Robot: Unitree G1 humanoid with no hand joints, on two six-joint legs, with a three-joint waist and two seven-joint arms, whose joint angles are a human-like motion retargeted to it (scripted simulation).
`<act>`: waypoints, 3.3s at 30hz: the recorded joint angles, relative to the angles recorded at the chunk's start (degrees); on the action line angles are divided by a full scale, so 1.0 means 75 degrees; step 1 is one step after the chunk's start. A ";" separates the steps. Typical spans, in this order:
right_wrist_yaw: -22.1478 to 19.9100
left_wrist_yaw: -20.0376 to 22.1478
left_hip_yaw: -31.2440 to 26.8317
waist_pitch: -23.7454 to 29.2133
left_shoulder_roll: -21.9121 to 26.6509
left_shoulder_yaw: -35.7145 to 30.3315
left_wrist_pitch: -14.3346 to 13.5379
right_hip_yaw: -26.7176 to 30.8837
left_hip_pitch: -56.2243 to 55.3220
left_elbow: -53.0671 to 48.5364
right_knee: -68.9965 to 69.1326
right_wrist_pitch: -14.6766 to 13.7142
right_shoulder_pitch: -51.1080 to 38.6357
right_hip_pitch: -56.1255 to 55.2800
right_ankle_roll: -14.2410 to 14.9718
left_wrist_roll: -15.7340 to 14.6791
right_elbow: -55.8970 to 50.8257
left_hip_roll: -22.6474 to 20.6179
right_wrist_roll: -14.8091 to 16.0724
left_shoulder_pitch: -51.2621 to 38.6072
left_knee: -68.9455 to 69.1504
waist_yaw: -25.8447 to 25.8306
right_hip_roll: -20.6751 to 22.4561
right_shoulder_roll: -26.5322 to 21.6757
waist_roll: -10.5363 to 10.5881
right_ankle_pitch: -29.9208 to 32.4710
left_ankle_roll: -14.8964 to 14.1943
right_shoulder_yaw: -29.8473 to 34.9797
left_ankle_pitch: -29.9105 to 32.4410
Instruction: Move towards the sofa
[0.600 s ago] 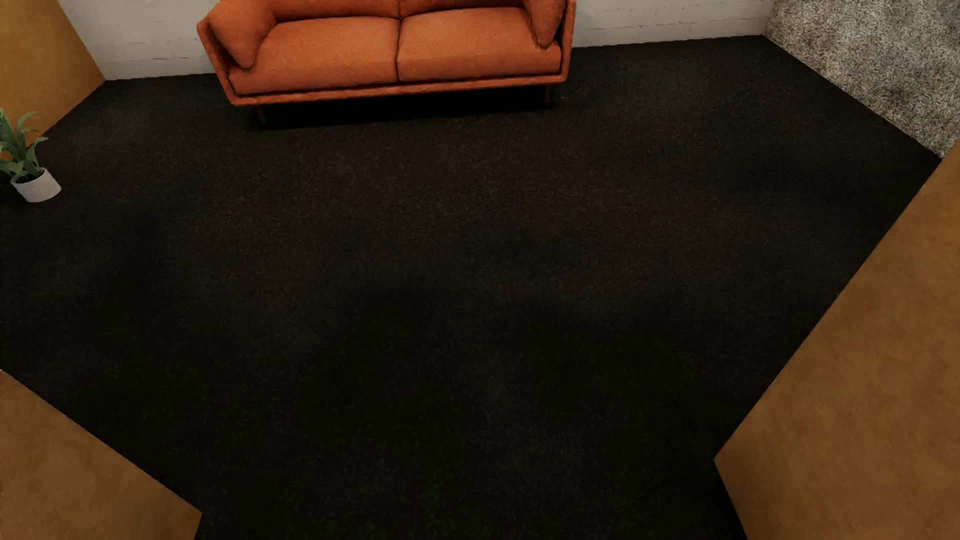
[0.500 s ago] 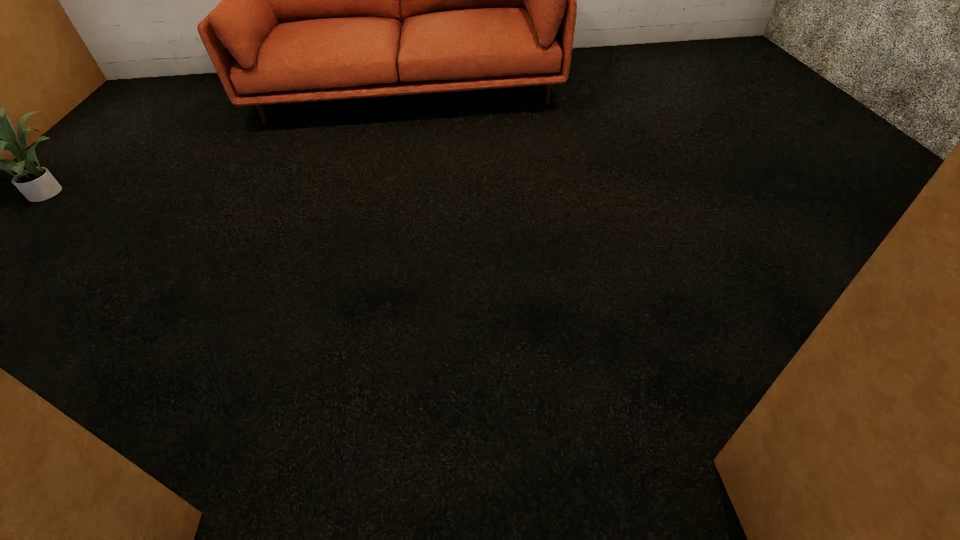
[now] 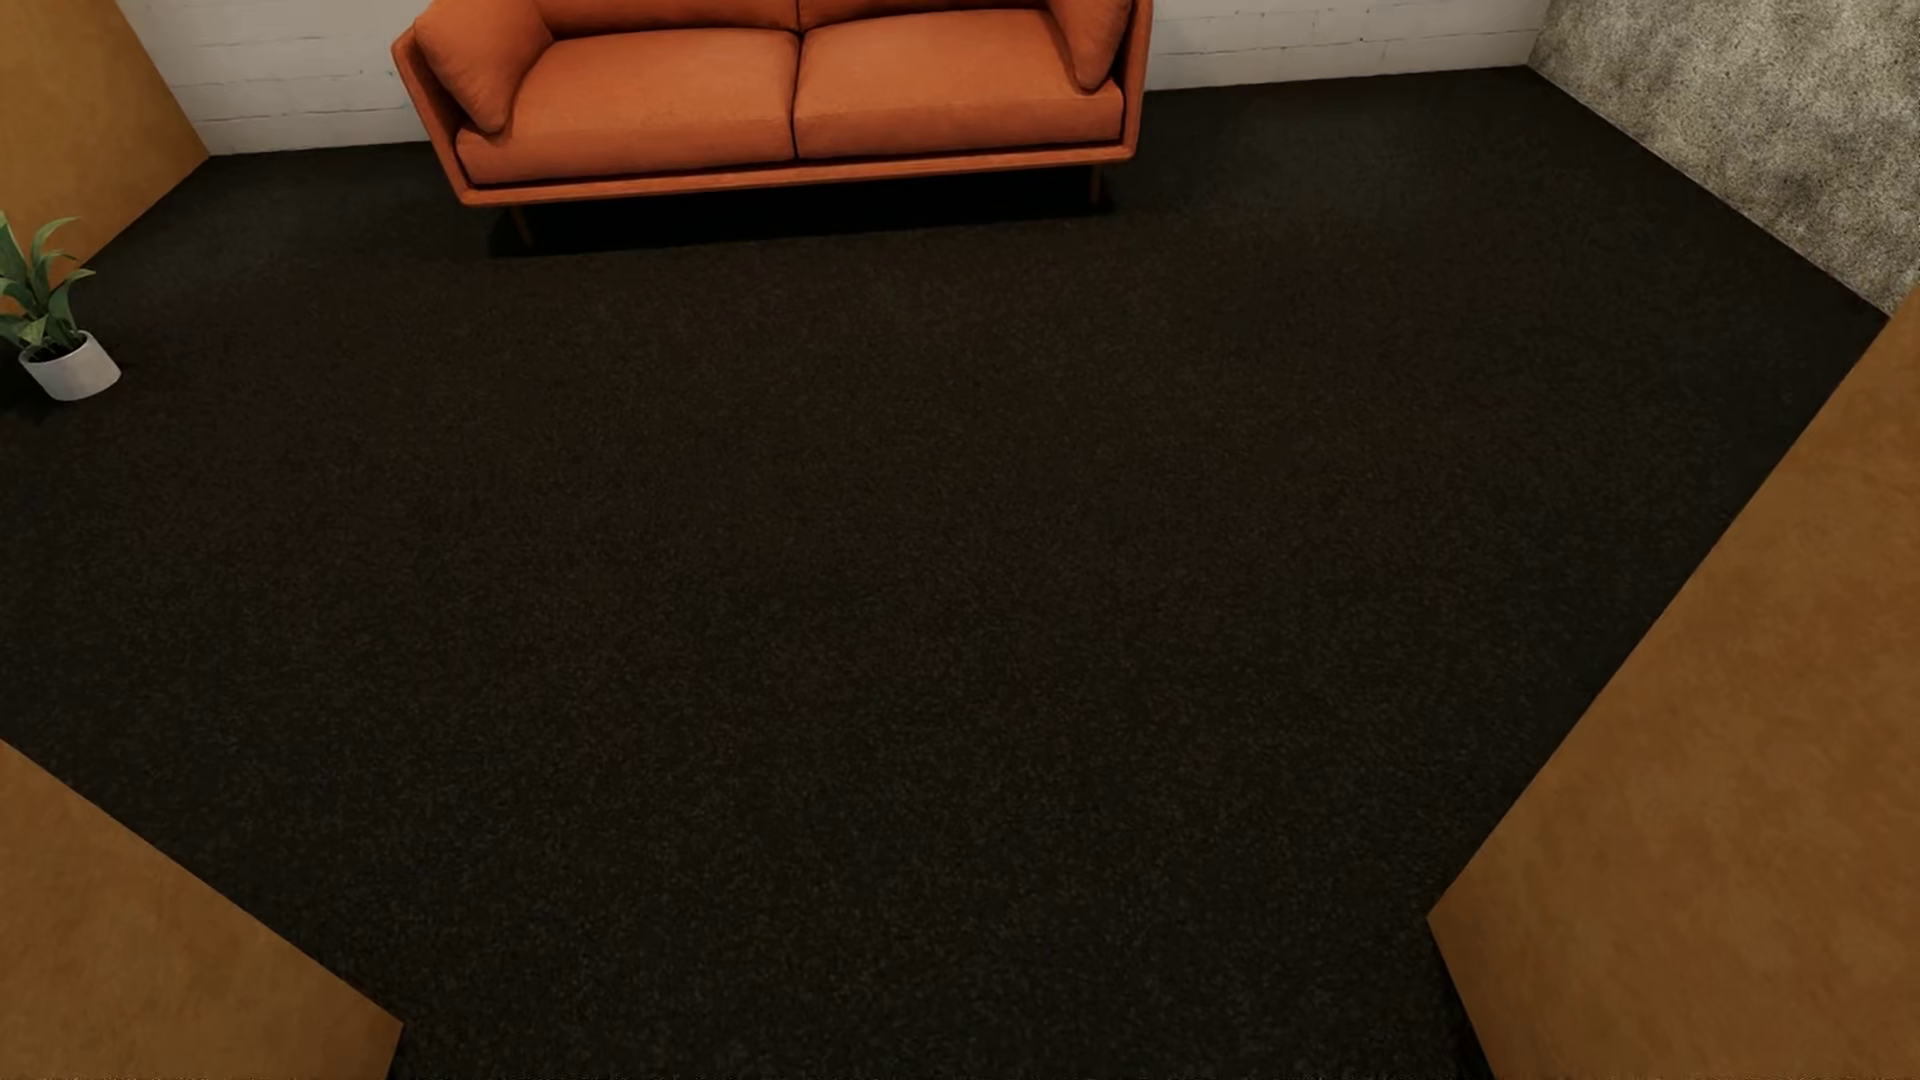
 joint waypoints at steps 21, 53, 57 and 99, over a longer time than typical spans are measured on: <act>0.0000 0.0000 0.0000 0.0471 -0.0175 0.1116 0.0000 0.0000 -0.5725 0.0227 -0.0324 0.0000 -0.0542 0.0591 0.0000 0.0000 -0.1342 0.0110 0.0000 0.0910 0.5947 0.1037 0.0230 0.0218 0.0170 -0.1879 0.0000 -0.0943 -0.0835; 0.0000 0.0000 0.0000 0.0544 0.0018 0.0734 0.0000 0.0000 -0.0965 -0.1291 0.2130 0.0000 0.1149 -0.3408 0.0000 0.0000 0.0930 0.0579 0.0000 0.0212 0.9519 -0.0572 0.0224 -0.0073 0.0375 0.3915 0.0000 -0.0211 0.1941; 0.0000 0.0000 0.0000 0.0625 -0.0082 0.1095 0.0000 0.0000 -0.3306 0.0226 0.1440 0.0000 0.0237 -0.0941 0.0000 0.0000 -0.0717 0.0588 0.0000 0.1219 0.7047 0.0180 0.0401 -0.0032 0.0379 0.2572 0.0000 -0.0931 0.1540; 0.0000 0.0000 0.0000 -0.0011 0.0100 0.0565 0.0000 0.0000 0.0426 0.0416 -0.1104 0.0000 -0.0164 0.0447 0.0000 0.0000 -0.0930 -0.0161 0.0000 0.0558 0.0196 0.0080 0.0091 0.0033 -0.0074 0.0377 0.0000 0.0184 0.0416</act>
